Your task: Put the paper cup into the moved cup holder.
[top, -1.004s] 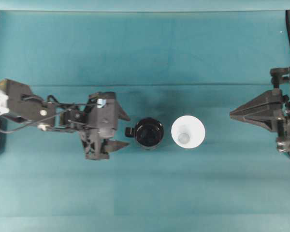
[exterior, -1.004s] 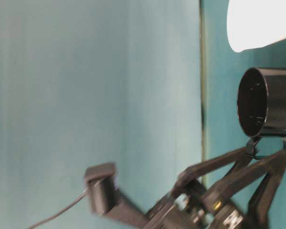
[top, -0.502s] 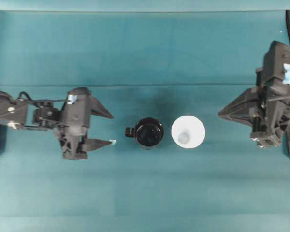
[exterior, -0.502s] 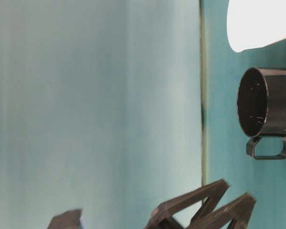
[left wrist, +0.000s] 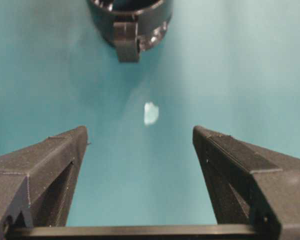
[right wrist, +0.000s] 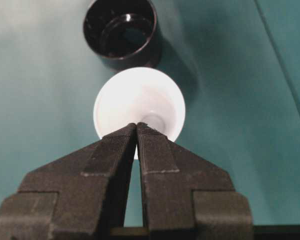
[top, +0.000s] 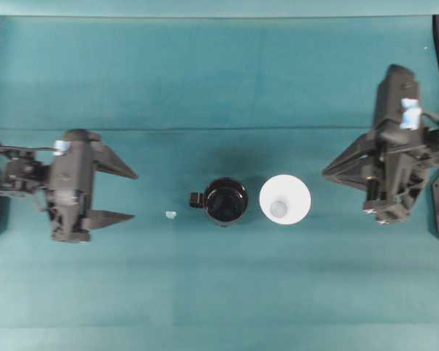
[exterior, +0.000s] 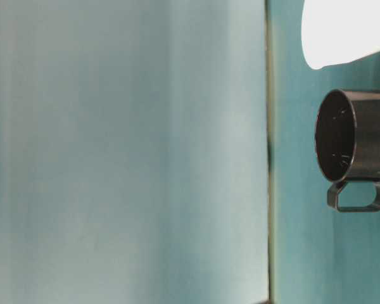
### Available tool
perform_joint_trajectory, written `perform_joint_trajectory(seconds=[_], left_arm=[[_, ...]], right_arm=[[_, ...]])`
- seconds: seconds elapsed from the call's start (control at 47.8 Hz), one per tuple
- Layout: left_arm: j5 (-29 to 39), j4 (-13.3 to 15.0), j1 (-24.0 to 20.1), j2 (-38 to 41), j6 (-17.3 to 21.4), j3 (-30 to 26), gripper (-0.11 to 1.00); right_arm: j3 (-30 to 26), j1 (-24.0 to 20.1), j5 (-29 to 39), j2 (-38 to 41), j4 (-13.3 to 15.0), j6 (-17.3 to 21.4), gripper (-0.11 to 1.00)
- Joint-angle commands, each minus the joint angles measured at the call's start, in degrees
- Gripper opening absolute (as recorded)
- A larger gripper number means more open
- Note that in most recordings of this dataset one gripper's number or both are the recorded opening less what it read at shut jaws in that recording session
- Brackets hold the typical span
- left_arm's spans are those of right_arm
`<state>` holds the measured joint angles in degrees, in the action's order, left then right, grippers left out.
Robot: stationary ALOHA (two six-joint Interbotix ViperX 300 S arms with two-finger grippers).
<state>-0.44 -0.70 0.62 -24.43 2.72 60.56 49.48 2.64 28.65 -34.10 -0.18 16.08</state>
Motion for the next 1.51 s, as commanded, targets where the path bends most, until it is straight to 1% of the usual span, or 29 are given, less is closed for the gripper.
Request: perform_joint_trajectory(seconds=[0.0, 0.188, 0.293, 0.355, 0.418, 0.46, 0.502, 0.669, 0.711, 0.774, 0.815, 0.899, 1.045, 1.296, 1.484], left_arm=[[0.0, -0.2, 0.1, -2.3, 0.1, 0.4, 0.85], [0.3, -0.2, 0.1, -5.0, 0.1, 1.6, 0.85], [0.8, -0.2, 0.1, -5.4, 0.1, 1.7, 0.85], [1.0, -0.2, 0.1, -5.4, 0.1, 1.7, 0.85], [1.0, -0.2, 0.1, -5.4, 0.1, 1.7, 0.85], [0.9, -0.2, 0.1, -5.4, 0.1, 1.7, 0.85], [1.0, -0.2, 0.1, -5.4, 0.1, 1.7, 0.85], [0.9, -0.2, 0.1, -5.4, 0.1, 1.7, 0.85], [1.0, -0.2, 0.0, -5.4, 0.1, 1.6, 0.85], [1.0, -0.2, 0.1, -5.4, 0.1, 1.6, 0.85], [0.9, -0.2, 0.1, -5.4, 0.1, 1.6, 0.85], [1.0, -0.2, 0.1, -5.4, 0.1, 1.5, 0.85], [1.0, -0.2, 0.1, -5.4, 0.1, 1.6, 0.85], [0.9, -0.2, 0.1, -5.4, 0.1, 1.6, 0.85], [1.0, -0.2, 0.1, -5.4, 0.1, 1.7, 0.85]], right_arm=[[-2.1, 0.1, -0.1, 1.5, 0.1, 0.5, 0.06], [-3.3, 0.1, 0.5, 3.9, 0.1, 0.6, 0.06], [-4.8, 0.5, 3.7, 6.6, 0.0, 0.9, 0.08], [-5.8, 0.6, 5.4, 8.3, -0.1, 0.8, 0.11], [-7.0, 1.1, 6.7, 9.7, -0.3, 0.9, 0.17], [-7.6, 1.3, 7.4, 10.6, -0.5, 0.9, 0.25], [-8.4, 1.6, 8.0, 11.4, -0.6, 0.9, 0.35], [-11.3, 2.3, 10.5, 14.2, -0.5, 0.9, 0.82], [-12.0, 2.4, 11.7, 14.9, -0.5, 0.8, 0.91], [-12.7, 2.6, 13.7, 15.6, -0.5, 0.9, 0.98], [-13.2, 2.8, 14.8, 16.1, -0.5, 0.9, 0.99], [-14.0, 3.3, 16.4, 17.1, -0.5, 1.0, 0.94], [-15.0, 3.8, 18.3, 19.2, -0.5, 1.0, 0.95], [-14.9, 3.8, 17.8, 23.5, -0.5, 1.0, 0.95], [-14.6, 3.9, 14.5, 27.8, -0.6, 0.9, 0.95]])
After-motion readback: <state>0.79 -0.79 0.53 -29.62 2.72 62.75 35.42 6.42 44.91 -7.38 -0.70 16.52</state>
